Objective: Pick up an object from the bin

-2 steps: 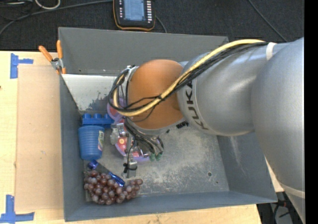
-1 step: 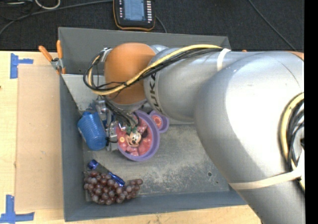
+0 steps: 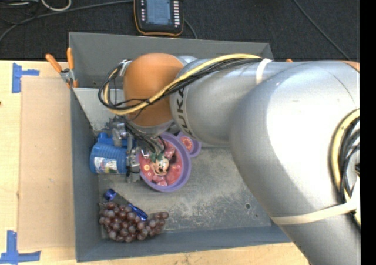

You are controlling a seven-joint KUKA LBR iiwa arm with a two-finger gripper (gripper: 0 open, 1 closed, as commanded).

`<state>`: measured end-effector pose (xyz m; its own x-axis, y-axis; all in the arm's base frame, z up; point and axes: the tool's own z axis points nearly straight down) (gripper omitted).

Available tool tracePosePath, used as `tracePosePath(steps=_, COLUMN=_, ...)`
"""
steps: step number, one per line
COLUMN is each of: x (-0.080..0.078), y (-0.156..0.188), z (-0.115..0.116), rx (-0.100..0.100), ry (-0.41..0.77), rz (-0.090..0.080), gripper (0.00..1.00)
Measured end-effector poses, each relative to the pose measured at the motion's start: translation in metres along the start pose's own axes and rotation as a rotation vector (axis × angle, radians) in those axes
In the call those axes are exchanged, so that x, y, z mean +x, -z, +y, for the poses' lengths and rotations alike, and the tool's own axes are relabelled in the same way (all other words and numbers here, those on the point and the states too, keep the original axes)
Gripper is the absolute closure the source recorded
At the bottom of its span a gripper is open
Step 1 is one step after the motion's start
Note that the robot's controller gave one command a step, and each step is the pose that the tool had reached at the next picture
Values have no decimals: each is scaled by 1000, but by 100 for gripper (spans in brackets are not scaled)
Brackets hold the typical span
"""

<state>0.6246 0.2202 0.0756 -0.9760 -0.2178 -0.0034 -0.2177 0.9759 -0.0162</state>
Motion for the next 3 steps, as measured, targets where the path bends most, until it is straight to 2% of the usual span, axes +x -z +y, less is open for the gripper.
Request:
tracePosePath(steps=1, x=12, y=-3, z=-5, rx=-6, ry=-94, rz=-11, gripper=0)
tracePosePath(steps=2, x=33, y=-3, z=6, rx=-3, ry=370, rz=-6, gripper=0)
tracePosePath(steps=3, x=16, y=-3, z=11, rx=-6, ry=228, rz=-8, gripper=0)
